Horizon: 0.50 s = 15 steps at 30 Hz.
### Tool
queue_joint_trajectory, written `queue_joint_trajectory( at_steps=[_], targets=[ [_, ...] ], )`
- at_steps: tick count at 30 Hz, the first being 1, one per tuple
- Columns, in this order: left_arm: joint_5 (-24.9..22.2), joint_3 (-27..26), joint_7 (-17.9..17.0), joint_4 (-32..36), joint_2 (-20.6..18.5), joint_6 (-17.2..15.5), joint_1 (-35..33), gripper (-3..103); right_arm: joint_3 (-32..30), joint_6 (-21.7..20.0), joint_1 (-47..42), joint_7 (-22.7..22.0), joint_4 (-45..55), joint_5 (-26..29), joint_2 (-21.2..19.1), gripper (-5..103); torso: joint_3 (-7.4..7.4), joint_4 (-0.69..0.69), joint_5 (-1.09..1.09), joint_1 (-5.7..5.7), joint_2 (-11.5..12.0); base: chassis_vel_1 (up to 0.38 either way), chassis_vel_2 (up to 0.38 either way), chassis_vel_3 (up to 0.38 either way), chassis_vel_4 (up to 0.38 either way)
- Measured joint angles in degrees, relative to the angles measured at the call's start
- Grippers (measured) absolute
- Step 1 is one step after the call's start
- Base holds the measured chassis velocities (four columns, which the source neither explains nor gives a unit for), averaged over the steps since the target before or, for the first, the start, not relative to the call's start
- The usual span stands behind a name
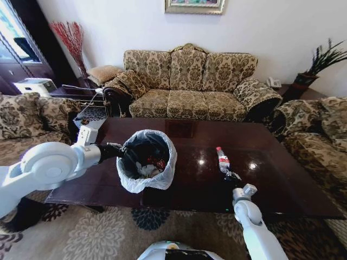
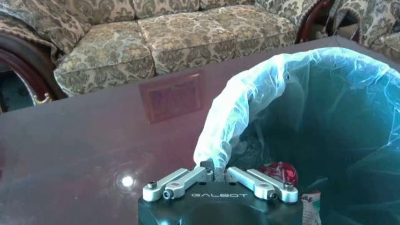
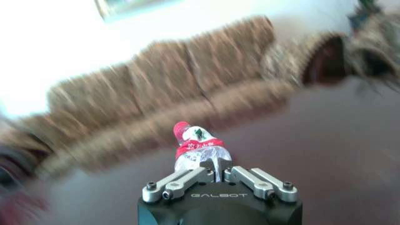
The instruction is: Move to the front of the table and place the trash on the table into the trash bin.
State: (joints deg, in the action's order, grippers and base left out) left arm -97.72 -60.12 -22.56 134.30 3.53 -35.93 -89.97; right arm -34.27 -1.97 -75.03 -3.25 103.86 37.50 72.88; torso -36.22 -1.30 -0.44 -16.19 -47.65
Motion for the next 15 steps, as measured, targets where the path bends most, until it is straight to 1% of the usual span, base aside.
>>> queue_joint_trajectory(
  at_steps=[1,2,4,5,7,8,11,12,13,14,15],
  targets=[
    [0.0,0.0,0.0,0.0,0.0,0.0,0.0,0,0.0,0.0,0.0,0.0,0.0,0.0,0.0,1,0.0,0.0,0.0,0.0,0.0,0.0,0.0,0.0,0.0],
    [0.0,0.0,0.0,-0.2,-0.2,0.0,0.0,0,-0.1,0.7,-0.1,1.2,3.7,0.6,-0.2,1,0.0,0.0,0.02,0.0,0.0,0.0,0.0,0.0,0.0],
    [0.0,0.0,0.0,-0.5,-0.7,0.0,0.0,0,0.3,1.3,0.1,2.9,10.0,0.9,-0.5,1,0.01,-0.01,-0.04,0.0,0.0,0.0,0.0,0.0,0.0],
    [0.0,0.0,0.0,-0.5,-0.7,0.0,0.0,0,0.3,1.3,0.1,2.9,10.0,0.9,-0.5,1,0.01,-0.01,-0.04,0.0,0.0,0.0,0.0,0.0,0.0],
    [-0.2,0.0,0.0,-0.8,-1.1,0.0,0.0,0,1.7,1.4,0.6,5.4,16.5,2.4,-1.5,1,0.01,-0.01,-0.01,0.0,0.0,0.0,0.0,0.0,0.0],
    [-0.2,0.0,0.0,-0.8,-1.1,0.0,0.0,0,1.7,1.4,0.6,5.4,16.5,2.4,-1.5,1,0.01,-0.01,-0.01,0.0,0.0,0.0,0.0,0.0,0.0],
    [-0.3,0.1,-0.1,-2.0,-1.8,0.0,0.0,0,6.2,-0.2,1.2,12.6,28.5,8.3,-4.5,1,0.02,0.0,-0.01,0.01,0.0,0.0,0.0,0.0,0.0],
    [-0.3,0.1,-0.1,-2.0,-1.8,0.0,0.0,0,6.2,-0.2,1.2,12.6,28.5,8.3,-4.5,1,0.02,0.0,-0.01,0.01,0.0,0.0,0.0,0.0,0.0],
    [-0.3,0.2,-0.1,-2.3,-2.2,0.0,0.0,0,8.5,-1.2,1.4,14.6,32.1,10.5,-5.4,1,0.02,0.0,-0.02,0.01,0.0,0.0,0.0,0.0,0.0],
    [-0.3,0.2,-0.1,-2.3,-2.2,0.0,0.0,0,8.5,-1.2,1.4,14.6,32.1,10.5,-5.4,1,0.02,0.0,-0.02,0.01,0.0,0.0,0.0,0.0,0.0],
    [-0.3,0.3,-0.1,-2.5,-2.4,0.1,0.0,0,11.1,-2.4,1.6,16.0,34.7,12.3,-6.1,1,0.02,0.0,-0.03,0.01,0.0,0.0,0.0,0.0,0.0]
  ],
)
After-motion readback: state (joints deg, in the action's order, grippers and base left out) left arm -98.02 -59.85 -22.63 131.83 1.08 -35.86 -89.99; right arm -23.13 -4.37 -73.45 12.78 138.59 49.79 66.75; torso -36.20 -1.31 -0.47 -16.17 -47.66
